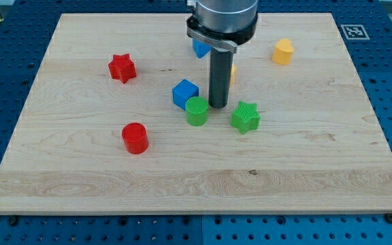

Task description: Push the green star towards bottom right side of the board

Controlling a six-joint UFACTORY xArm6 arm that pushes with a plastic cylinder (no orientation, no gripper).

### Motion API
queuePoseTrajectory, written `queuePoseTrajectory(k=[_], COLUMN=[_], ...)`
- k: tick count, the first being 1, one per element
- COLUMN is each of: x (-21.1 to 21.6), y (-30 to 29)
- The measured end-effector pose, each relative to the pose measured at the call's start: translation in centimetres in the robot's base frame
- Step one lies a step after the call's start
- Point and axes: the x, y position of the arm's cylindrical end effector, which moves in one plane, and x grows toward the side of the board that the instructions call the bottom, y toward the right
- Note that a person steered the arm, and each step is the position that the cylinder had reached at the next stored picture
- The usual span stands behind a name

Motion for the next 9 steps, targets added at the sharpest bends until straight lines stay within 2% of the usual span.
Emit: queuePoseTrajectory(k=[1,3,4,5,6,7,9], x=[0.2,12.0,16.0,17.4,17.6,16.7,9.4], y=[1.9,4.3,4.8,4.8,4.0,0.6,-0.3])
